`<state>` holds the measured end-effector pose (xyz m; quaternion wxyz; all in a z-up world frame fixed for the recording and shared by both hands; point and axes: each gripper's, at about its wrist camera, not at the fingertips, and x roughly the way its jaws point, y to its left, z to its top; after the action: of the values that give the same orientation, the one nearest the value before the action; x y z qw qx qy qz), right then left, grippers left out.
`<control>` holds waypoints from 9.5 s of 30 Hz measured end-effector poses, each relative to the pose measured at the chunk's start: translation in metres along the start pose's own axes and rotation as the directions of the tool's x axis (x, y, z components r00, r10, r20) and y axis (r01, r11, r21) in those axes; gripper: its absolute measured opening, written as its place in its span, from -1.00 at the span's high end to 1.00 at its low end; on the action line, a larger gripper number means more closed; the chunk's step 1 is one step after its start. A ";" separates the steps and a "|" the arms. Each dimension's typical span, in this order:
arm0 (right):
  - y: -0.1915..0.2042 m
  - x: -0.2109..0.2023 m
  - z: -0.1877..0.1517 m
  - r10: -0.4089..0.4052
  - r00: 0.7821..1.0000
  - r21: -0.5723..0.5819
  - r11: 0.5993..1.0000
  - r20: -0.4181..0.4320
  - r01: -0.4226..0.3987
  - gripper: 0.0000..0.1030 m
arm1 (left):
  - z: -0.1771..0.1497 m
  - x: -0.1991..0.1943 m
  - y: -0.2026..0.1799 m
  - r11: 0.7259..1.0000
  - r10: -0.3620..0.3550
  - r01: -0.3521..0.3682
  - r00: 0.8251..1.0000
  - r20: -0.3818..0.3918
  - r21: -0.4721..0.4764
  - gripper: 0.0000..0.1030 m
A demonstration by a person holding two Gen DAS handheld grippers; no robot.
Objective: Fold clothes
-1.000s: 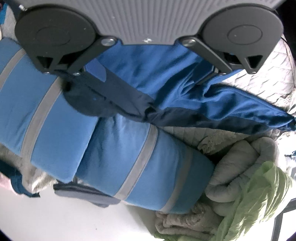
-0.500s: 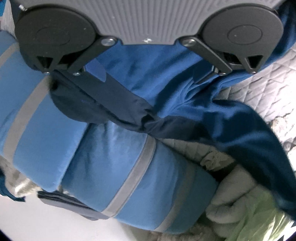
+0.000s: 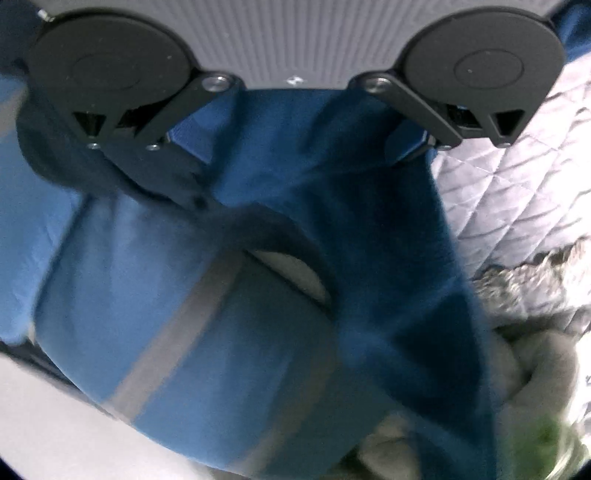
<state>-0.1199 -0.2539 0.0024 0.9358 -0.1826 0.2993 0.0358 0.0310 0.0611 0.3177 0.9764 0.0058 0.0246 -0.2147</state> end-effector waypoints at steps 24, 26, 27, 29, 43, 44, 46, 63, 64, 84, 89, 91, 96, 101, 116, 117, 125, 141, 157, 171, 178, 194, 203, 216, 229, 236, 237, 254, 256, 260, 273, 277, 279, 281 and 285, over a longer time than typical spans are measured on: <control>-0.100 -0.187 -0.060 0.127 0.987 0.121 0.986 -0.100 -0.115 -1.00 | 0.033 -0.050 -0.237 0.871 -0.447 0.447 0.893 -0.052 0.202 0.84; -0.118 -0.226 -0.078 0.126 0.987 0.140 0.984 -0.102 -0.111 -1.00 | 0.026 -0.057 -0.265 0.842 -0.496 0.500 0.865 -0.072 0.204 0.84; -0.127 -0.244 -0.087 0.122 0.987 0.151 0.983 -0.104 -0.106 -1.00 | 0.021 -0.061 -0.279 0.827 -0.519 0.525 0.850 -0.085 0.202 0.84; -0.145 -0.280 -0.104 0.108 0.988 0.184 0.979 -0.109 -0.087 -1.00 | 0.010 -0.069 -0.307 0.795 -0.563 0.572 0.819 -0.109 0.202 0.84; -0.232 -0.383 -0.192 -0.047 0.984 0.369 0.923 -0.170 0.108 -1.00 | -0.080 -0.111 -0.418 0.593 -0.667 0.748 0.664 -0.337 0.300 -0.49; -0.237 -0.384 -0.198 -0.047 0.984 0.390 0.914 -0.173 0.112 -1.00 | -0.080 -0.110 -0.415 0.595 -0.662 0.745 0.667 -0.343 0.302 -0.50; -0.244 -0.381 -0.205 -0.041 0.983 0.429 0.896 -0.179 0.116 -1.00 | -0.080 -0.105 -0.402 0.616 -0.638 0.728 0.685 -0.352 0.300 -0.53; -0.304 -0.358 -0.240 0.023 0.985 0.706 0.700 -0.173 0.108 -1.00 | -0.111 -0.055 -0.194 0.854 -0.336 0.493 0.766 -0.549 0.166 -0.56; -0.304 -0.356 -0.241 0.026 0.984 0.702 0.704 -0.176 0.108 -1.00 | -0.118 -0.052 -0.186 0.865 -0.326 0.479 0.761 -0.561 0.148 -0.56; -0.256 -0.221 -0.277 0.103 0.881 0.602 0.766 -0.461 0.226 -0.51 | -0.255 0.010 -0.190 0.998 -0.064 0.062 0.736 -0.674 -0.026 -0.56; -0.253 -0.214 -0.287 -0.005 0.847 0.499 0.806 -0.532 0.318 -0.26 | -0.271 0.007 -0.180 0.998 -0.053 0.025 0.804 -0.592 -0.056 -0.56; -0.260 -0.223 -0.295 -0.009 0.847 0.530 0.777 -0.531 0.340 -0.28 | -0.273 0.009 -0.173 0.997 -0.064 0.023 0.808 -0.586 -0.077 -0.56; -0.262 -0.239 -0.304 -0.035 0.845 0.534 0.760 -0.534 0.369 -0.28 | -0.273 0.019 -0.165 0.996 -0.043 -0.010 0.812 -0.582 -0.087 -0.56; -0.264 -0.245 -0.301 -0.035 0.849 0.537 0.761 -0.527 0.364 -0.27 | -0.282 0.028 -0.169 0.993 -0.077 0.004 0.777 -0.624 -0.118 -0.56; -0.267 -0.238 -0.297 0.069 0.915 0.612 0.763 -0.398 0.209 0.69 | -0.284 0.031 -0.174 0.986 -0.124 0.024 0.756 -0.642 -0.162 -0.56; -0.266 -0.238 -0.298 0.081 0.914 0.622 0.756 -0.397 0.203 0.82 | -0.284 0.032 -0.172 0.985 -0.131 0.023 0.753 -0.644 -0.174 -0.56; -0.275 -0.251 -0.305 0.079 0.916 0.702 0.670 -0.394 0.244 0.90 | -0.287 0.031 -0.153 0.948 -0.237 0.014 0.694 -0.680 -0.317 -0.53; -0.281 -0.256 -0.313 0.109 0.923 0.782 0.573 -0.370 0.246 0.91 | -0.296 0.015 -0.166 0.947 -0.314 0.117 0.535 -0.784 -0.299 0.07; -0.265 -0.265 -0.317 0.133 0.893 0.739 0.620 -0.429 0.263 0.97 | -0.289 -0.003 -0.200 0.962 -0.089 0.261 0.581 -0.809 0.082 0.87; -0.315 -0.262 -0.342 0.098 0.992 0.984 0.165 -0.081 0.064 -0.37 | -0.272 0.004 -0.199 0.989 -0.109 0.151 0.684 -0.721 -0.007 -0.25; -0.328 -0.230 -0.368 0.047 0.998 0.996 -0.078 0.050 -0.046 -0.37 | -0.282 0.008 -0.219 0.984 -0.110 0.177 0.670 -0.734 0.014 -0.25; -0.365 -0.230 -0.335 -0.283 0.957 0.960 0.242 -0.069 0.141 0.99 | -0.293 0.021 -0.225 0.982 -0.103 0.188 0.663 -0.742 0.032 -0.25; -0.351 -0.240 -0.330 -0.148 0.986 0.957 0.269 -0.072 0.110 -0.13 | -0.291 0.022 -0.227 0.983 -0.109 0.180 0.677 -0.728 0.020 -0.25; -0.341 -0.202 -0.353 0.085 0.992 0.985 0.157 -0.091 0.077 -0.36 | -0.290 0.023 -0.222 0.986 -0.117 0.164 0.670 -0.733 -0.007 -0.25; -0.335 -0.199 -0.315 -0.126 0.987 0.914 0.378 -0.103 0.144 0.84 | -0.294 0.025 -0.225 0.983 -0.122 0.183 0.665 -0.737 0.003 -0.25; -0.338 -0.204 -0.300 -0.103 0.979 0.870 0.449 -0.175 0.203 0.22 | -0.294 0.024 -0.225 0.984 -0.122 0.178 0.668 -0.734 -0.002 -0.25; -0.338 -0.210 -0.299 -0.104 0.978 0.874 0.438 -0.182 0.210 0.15 | -0.294 0.024 -0.225 0.984 -0.124 0.179 0.668 -0.734 -0.003 -0.25; -0.278 -0.221 -0.293 -0.037 0.887 0.524 0.795 -0.460 0.305 -0.11 | -0.283 0.017 -0.236 0.982 -0.148 0.188 0.690 -0.708 -0.022 -0.25; -0.272 -0.216 -0.289 -0.038 0.888 0.498 0.816 -0.458 0.292 -0.11 | -0.284 0.018 -0.237 0.982 -0.144 0.186 0.689 -0.710 -0.019 -0.25; -0.269 -0.222 -0.281 -0.080 0.884 0.458 0.832 -0.460 0.313 -0.07 | -0.285 0.019 -0.236 0.984 -0.136 0.178 0.689 -0.712 -0.016 -0.25; -0.264 -0.215 -0.297 0.035 0.879 0.521 0.816 -0.476 0.250 0.63 | -0.289 0.020 -0.243 0.982 -0.136 0.189 0.675 -0.726 -0.008 -0.25; -0.274 -0.226 -0.305 0.061 0.874 0.582 0.768 -0.481 0.267 0.80 | -0.289 0.019 -0.246 0.980 -0.141 0.198 0.672 -0.727 -0.007 -0.25; -0.277 -0.231 -0.308 0.074 0.875 0.605 0.750 -0.479 0.268 0.78 | -0.289 0.019 -0.246 0.980 -0.142 0.198 0.670 -0.728 -0.009 -0.25; -0.278 -0.235 -0.311 0.084 0.874 0.620 0.737 -0.479 0.269 0.76 | -0.289 0.019 -0.247 0.980 -0.149 0.201 0.669 -0.728 -0.017 -0.25; -0.282 -0.242 -0.306 0.090 0.894 0.663 0.703 -0.440 0.256 0.73 | -0.287 0.018 -0.247 0.979 -0.157 0.204 0.671 -0.725 -0.023 -0.25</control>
<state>-0.4355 -0.6173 0.0003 0.8412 0.1726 0.4844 -0.1670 -0.0690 -0.1645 0.0296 0.8608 0.1168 0.4008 -0.2911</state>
